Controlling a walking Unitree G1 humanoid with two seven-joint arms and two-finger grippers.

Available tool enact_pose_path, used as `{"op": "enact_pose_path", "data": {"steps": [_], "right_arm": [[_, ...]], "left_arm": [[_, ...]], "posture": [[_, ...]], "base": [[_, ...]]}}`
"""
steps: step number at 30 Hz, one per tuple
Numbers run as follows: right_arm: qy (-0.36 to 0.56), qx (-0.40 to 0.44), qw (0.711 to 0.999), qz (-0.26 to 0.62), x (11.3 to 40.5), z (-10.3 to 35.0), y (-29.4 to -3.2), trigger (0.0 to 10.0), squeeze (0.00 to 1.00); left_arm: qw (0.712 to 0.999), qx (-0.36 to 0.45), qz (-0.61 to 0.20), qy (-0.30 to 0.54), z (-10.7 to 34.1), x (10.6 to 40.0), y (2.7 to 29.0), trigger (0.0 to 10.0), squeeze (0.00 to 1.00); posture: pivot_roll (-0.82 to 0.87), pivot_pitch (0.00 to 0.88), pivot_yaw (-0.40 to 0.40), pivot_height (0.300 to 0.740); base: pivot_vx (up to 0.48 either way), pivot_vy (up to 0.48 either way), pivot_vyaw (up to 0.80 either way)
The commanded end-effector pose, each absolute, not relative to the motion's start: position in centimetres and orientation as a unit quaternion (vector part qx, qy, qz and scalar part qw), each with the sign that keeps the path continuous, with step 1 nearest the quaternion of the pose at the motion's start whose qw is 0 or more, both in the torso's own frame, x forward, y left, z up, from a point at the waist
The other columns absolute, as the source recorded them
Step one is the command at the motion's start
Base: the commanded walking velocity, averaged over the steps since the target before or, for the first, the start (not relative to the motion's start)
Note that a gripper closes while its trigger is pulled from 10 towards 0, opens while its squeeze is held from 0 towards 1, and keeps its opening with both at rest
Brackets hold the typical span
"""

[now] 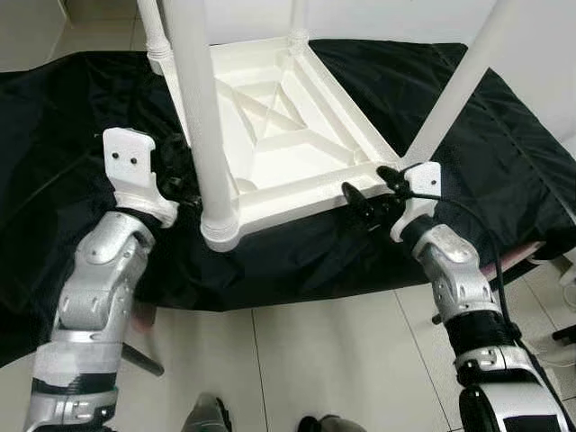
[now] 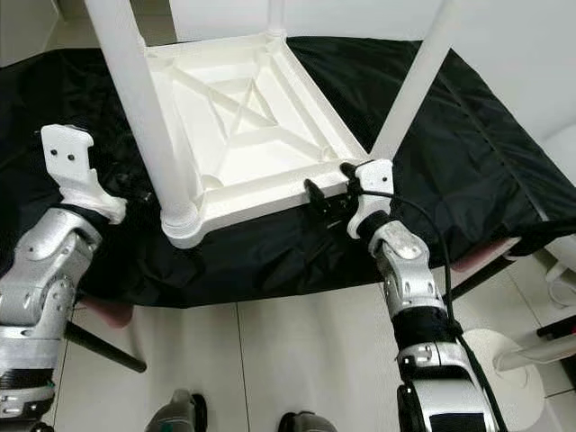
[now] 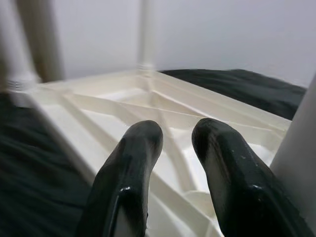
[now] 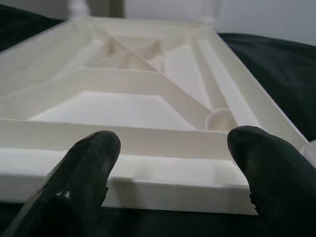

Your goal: Building children table

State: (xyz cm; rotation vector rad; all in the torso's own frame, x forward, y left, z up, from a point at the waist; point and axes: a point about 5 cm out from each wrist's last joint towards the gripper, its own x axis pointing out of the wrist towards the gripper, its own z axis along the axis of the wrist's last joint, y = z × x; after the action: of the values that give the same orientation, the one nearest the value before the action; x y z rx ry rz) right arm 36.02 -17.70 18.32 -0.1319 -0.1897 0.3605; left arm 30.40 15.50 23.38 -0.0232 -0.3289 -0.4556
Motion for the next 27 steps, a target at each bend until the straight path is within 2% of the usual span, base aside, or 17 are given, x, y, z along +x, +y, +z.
{"op": "enact_pose_path", "data": {"steps": [1, 6, 13, 15, 16, 21, 22, 23, 24, 25, 26, 27], "right_arm": [[-0.082, -0.074, 0.981, 0.159, 36.1, 17.8, -18.4, 10.0, 0.00], [-0.070, -0.080, 0.990, 0.098, 36.5, 17.5, -19.5, 10.0, 0.00], [-0.074, -0.077, 0.992, 0.074, 36.3, 17.0, -19.7, 10.0, 0.00], [-0.086, -0.079, 0.991, 0.071, 36.1, 17.1, -19.7, 10.0, 0.00], [-0.095, -0.074, 0.990, 0.068, 36.0, 17.1, -19.7, 10.0, 0.00], [-0.101, -0.071, 0.990, 0.064, 35.8, 17.1, -19.7, 10.0, 0.00], [-0.095, -0.071, 0.991, 0.060, 35.7, 16.8, -19.8, 10.0, 0.00], [-0.095, -0.071, 0.991, 0.060, 35.7, 16.8, -19.8, 10.0, 0.00], [-0.087, -0.072, 0.992, 0.054, 35.7, 16.5, -20.0, 10.0, 0.00], [-0.087, -0.072, 0.992, 0.054, 35.7, 16.5, -20.0, 10.0, 0.00], [-0.080, -0.075, 0.993, 0.045, 35.6, 16.2, -20.3, 10.0, 0.00], [-0.080, -0.075, 0.993, 0.045, 35.6, 16.2, -20.3, 10.0, 0.00]], "left_arm": [[0.873, 0.018, -0.459, -0.164, 23.3, 28.3, 12.7, 10.0, 0.00], [0.858, -0.040, -0.487, -0.161, 23.3, 27.2, 11.1, 10.0, 0.00], [0.862, -0.070, -0.476, -0.161, 23.5, 26.9, 10.9, 10.0, 0.00], [0.869, -0.064, -0.463, -0.160, 23.4, 27.2, 11.5, 10.0, 0.00], [0.882, -0.040, -0.446, -0.147, 23.0, 27.6, 12.9, 10.0, 0.00], [0.893, -0.015, -0.429, -0.138, 22.7, 27.8, 14.5, 10.0, 0.00], [0.900, 0.013, -0.418, -0.126, 22.5, 28.0, 15.9, 10.0, 0.00], [0.900, 0.013, -0.418, -0.126, 22.5, 28.0, 15.9, 10.0, 0.00], [0.905, 0.041, -0.408, -0.115, 22.5, 28.0, 17.5, 10.0, 0.00], [0.905, 0.041, -0.408, -0.115, 22.5, 28.0, 17.5, 10.0, 0.00], [0.916, 0.071, -0.381, -0.106, 22.6, 28.4, 19.4, 10.0, 0.00], [0.916, 0.071, -0.381, -0.106, 22.6, 28.4, 19.4, 10.0, 0.00]], "posture": [[-0.01, 0.134, -0.022, 0.740], [-0.02, 0.129, -0.016, 0.740], [-0.02, 0.122, -0.001, 0.740], [-0.02, 0.122, -0.001, 0.740], [-0.03, 0.115, 0.004, 0.740], [-0.03, 0.110, 0.010, 0.740], [-0.03, 0.108, 0.009, 0.740], [-0.03, 0.108, 0.009, 0.740], [-0.03, 0.107, 0.008, 0.740], [-0.03, 0.107, 0.008, 0.740], [-0.03, 0.102, 0.006, 0.740], [-0.03, 0.102, 0.006, 0.740]], "base": [[0.000, 0.000, 0.00], [0.000, 0.000, 0.00], [0.000, 0.000, 0.00], [0.000, 0.000, 0.00], [0.000, 0.000, 0.00], [0.000, 0.000, 0.00], [0.000, 0.000, 0.00], [0.000, 0.000, 0.00], [0.000, 0.000, 0.00], [0.000, 0.000, 0.00], [0.000, 0.000, 0.00], [0.000, 0.000, 0.00]]}}
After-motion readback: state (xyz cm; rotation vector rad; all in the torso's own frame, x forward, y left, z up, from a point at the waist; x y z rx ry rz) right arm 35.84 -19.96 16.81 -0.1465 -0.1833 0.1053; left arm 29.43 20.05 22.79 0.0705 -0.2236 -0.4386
